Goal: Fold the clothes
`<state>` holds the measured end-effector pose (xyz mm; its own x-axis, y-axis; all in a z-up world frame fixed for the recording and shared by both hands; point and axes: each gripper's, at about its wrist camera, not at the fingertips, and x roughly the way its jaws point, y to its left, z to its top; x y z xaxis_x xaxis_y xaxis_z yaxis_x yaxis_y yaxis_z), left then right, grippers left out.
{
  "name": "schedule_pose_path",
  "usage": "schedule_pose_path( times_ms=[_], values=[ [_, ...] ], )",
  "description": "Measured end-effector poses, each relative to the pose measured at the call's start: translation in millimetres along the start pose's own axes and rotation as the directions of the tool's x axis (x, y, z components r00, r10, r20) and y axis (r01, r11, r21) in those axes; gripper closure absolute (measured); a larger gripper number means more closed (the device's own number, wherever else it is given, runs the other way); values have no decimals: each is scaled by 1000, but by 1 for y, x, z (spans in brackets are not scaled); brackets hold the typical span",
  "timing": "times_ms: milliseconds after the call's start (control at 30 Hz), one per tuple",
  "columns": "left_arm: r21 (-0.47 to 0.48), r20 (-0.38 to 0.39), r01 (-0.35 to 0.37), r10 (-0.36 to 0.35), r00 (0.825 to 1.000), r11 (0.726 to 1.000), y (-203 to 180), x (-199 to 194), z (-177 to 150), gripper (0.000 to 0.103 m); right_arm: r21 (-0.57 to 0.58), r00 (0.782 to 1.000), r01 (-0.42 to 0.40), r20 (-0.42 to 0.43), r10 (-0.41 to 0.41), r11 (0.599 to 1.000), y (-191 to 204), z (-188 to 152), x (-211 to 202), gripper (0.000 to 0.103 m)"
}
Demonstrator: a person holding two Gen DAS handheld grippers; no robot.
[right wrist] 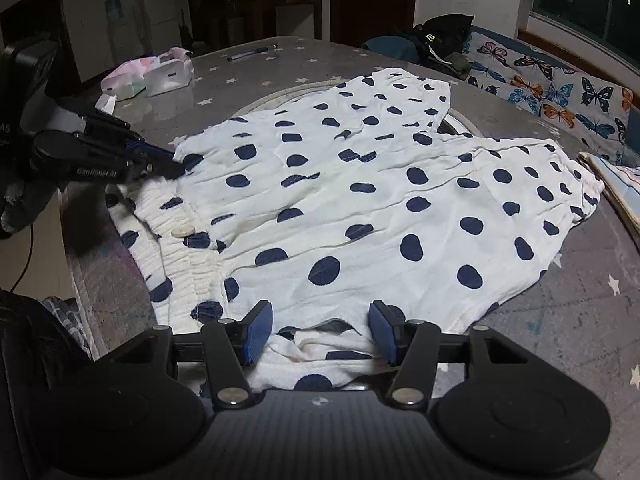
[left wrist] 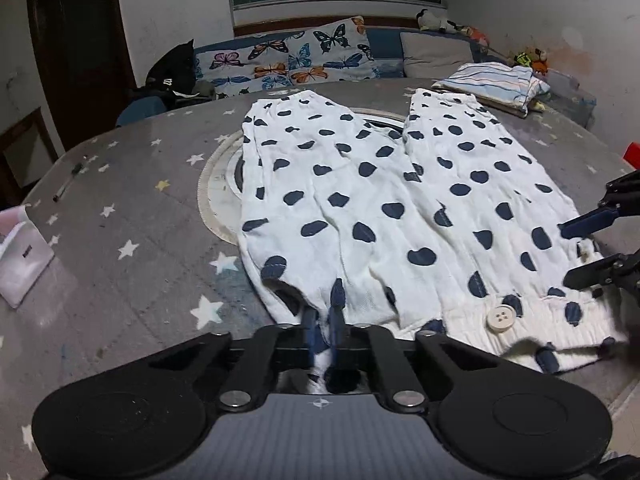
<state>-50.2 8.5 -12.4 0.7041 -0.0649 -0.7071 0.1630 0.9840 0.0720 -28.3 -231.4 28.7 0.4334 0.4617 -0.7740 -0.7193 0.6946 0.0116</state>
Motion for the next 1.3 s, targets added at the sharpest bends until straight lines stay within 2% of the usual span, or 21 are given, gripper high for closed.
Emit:
schedule_pose_path(
  times_ms=[133,400,500,533,633,767,933,1067,1167,1300],
  values=[
    [-3,1,-36,36,999,999,14,0,1,100,12,1000,-17,-1,17,1000,2,-1,-3,48],
    [20,-8,-160,161,987,987,52,7,6,100,8,993,-120,16,120,993,20,4,-5,48],
    [33,-13,-183,183,983,983,65,11,9,99,11,988,-150,33,149,989,23,10,-9,48],
    [36,-14,-189,190,982,981,68,11,9,95,13,988,-153,38,152,988,22,11,-10,48],
    [28,-8,-183,183,983,983,74,8,12,94,25,989,-139,54,137,990,13,16,-12,48],
    [23,27,-168,168,986,986,71,-8,16,86,49,995,-72,77,68,996,-9,26,-8,48],
    [11,66,-97,96,993,995,60,-26,25,86,104,995,23,94,-33,994,-51,44,11,48],
    [26,68,52,-53,996,998,34,-29,28,85,154,989,94,100,-110,984,-84,57,28,48],
    [67,55,154,-158,986,986,8,-25,26,77,211,986,122,90,-144,970,-111,59,43,48],
    [125,22,262,-267,963,957,-25,-20,22,64,279,981,157,70,-183,947,-142,59,58,48]
  ],
)
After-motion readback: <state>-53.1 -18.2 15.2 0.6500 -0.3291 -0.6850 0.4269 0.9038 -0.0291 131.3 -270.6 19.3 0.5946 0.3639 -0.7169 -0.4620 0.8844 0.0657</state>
